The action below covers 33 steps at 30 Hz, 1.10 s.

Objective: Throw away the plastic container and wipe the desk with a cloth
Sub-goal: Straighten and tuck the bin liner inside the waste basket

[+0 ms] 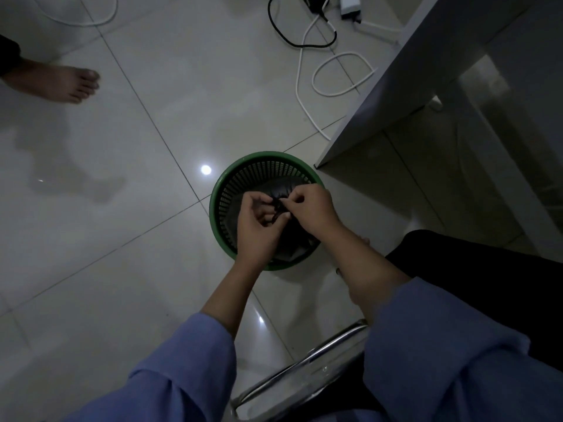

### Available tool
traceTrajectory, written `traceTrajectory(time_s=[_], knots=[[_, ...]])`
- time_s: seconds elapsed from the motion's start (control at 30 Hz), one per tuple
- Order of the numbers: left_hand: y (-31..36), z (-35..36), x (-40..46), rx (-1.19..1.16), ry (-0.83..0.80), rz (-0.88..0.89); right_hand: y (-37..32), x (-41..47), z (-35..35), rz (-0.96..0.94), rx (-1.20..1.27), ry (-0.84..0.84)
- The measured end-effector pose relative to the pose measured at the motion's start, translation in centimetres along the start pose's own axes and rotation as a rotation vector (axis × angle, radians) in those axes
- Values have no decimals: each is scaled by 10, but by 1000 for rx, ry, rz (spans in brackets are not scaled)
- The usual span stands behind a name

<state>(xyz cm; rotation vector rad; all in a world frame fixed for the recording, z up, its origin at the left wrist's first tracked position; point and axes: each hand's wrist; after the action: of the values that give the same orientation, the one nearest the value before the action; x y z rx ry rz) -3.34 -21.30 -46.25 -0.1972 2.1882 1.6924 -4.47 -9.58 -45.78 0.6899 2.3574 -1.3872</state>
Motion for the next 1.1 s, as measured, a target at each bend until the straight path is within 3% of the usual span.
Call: traceTrajectory(time_s=[0.17,0.23,0.4,0.6,0.73,0.93,1.1], knots=[[-6,-7,7,-4,12,-42,-1,-6,-7,170,213,-237],[-7,-10,8,-46,-4,-68,-2,-7,-7,156,210,-299],[-3,-14,9,-69,-76,-31,-4,-9,-10,182,302,-258],[1,-12,8,41,15,16,-4,-13,-2,309,524,-237],[3,-16,9,172,-28,176,-9,-8,-4,371,470,-282],[12,-18,15,406,-297,298,-13,-7,-9,434,290,-327],[10,-24,18,417,-82,184,-17,-4,-11,280,140,-345]])
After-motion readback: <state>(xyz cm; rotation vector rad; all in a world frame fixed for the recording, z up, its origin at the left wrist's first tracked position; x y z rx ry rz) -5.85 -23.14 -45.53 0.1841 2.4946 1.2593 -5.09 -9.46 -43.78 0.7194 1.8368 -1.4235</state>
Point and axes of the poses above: each hand's wrist, its own x-axis towards the middle knuckle, its own z-axis out of the palm, y = z × x, and after that the axes turned 4 degrees about x, right-handed
